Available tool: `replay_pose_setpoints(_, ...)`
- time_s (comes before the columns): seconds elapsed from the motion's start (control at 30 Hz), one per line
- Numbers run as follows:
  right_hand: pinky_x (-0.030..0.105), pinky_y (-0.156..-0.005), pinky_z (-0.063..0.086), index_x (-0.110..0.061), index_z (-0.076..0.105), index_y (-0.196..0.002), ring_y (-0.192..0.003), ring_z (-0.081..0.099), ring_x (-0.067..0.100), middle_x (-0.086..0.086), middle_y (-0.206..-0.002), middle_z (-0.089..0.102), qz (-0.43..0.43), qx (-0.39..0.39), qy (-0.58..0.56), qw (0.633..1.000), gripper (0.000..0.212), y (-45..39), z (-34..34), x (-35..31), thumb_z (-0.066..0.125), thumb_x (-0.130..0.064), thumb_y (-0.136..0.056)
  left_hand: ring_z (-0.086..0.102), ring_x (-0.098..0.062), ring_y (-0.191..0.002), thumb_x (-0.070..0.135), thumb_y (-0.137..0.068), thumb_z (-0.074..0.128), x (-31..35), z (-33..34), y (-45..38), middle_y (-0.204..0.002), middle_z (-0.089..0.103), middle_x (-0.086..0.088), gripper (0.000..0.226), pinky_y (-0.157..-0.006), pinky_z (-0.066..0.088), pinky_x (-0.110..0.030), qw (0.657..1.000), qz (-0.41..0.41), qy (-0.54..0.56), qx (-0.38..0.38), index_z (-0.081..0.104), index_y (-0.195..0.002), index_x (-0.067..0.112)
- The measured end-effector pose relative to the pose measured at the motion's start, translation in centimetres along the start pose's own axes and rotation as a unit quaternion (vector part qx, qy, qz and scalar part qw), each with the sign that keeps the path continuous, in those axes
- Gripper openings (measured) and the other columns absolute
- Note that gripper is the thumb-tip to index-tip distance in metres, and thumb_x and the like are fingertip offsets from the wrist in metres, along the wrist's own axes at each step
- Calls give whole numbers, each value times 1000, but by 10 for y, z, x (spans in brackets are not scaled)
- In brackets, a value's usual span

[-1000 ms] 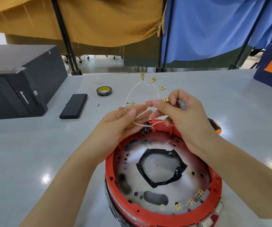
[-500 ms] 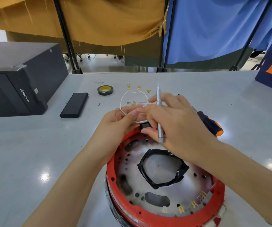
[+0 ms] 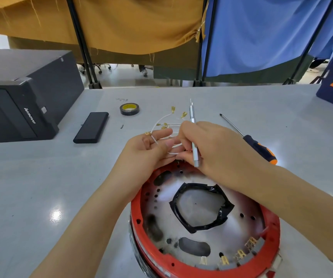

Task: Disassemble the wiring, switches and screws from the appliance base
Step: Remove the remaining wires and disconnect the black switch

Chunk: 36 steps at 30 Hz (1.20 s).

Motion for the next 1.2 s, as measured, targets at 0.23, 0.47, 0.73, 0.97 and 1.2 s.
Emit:
replay_pose_setpoints(0.23,40,-47,43,-30,23,-79,-56,41,21,-5,-64,41,8,-35,-16,999,53,-5,7,6,66,0,-77,68,-28,-103,7,-95,53,3,1,2,-107,71,-17,31,-99,49,-40,1000,-5,-9,3,56,-126,4)
replay_pose_setpoints(0.47,43,-51,46,-27,29,-80,-62,48,24,-4,-71,46,4,-36,-26,999,46,1,8,11,63,4,-78,70,-23,-97,10,-95,56,0,8,4,-101,68,-27,29,-94,53,-35,992,29,-114,44,60,-123,11)
replay_pose_setpoints(0.73,26,-49,27,-21,39,-79,-57,30,18,-4,-67,33,-91,-10,40,995,25,4,-2,6,55,-1,-84,72,-13,-89,9,-93,58,4,8,7,-94,71,-24,25,-86,55,-25,992,54,-97,65,62,-117,12)
replay_pose_setpoints(0.97,43,-54,46,-17,38,-77,-58,44,29,7,-66,49,25,-49,30,998,33,-9,11,49,57,9,-79,58,10,-99,32,-92,57,-7,-7,1,-106,67,24,24,-88,42,-10,909,79,-394,114,64,-114,35)
replay_pose_setpoints(1.2,38,-64,45,-18,38,-85,-72,51,28,6,-80,55,80,-188,80,976,29,-41,48,97,51,7,-83,58,0,-103,33,-95,52,-14,-8,-5,-110,67,19,25,-84,40,-13,892,32,-446,66,65,-117,34)
Point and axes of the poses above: each hand's wrist, its own y-axis away from the middle knuckle, its own z-axis out of the palm, x = y × z, the point moved 2 cm from there along -y, towards the middle knuckle
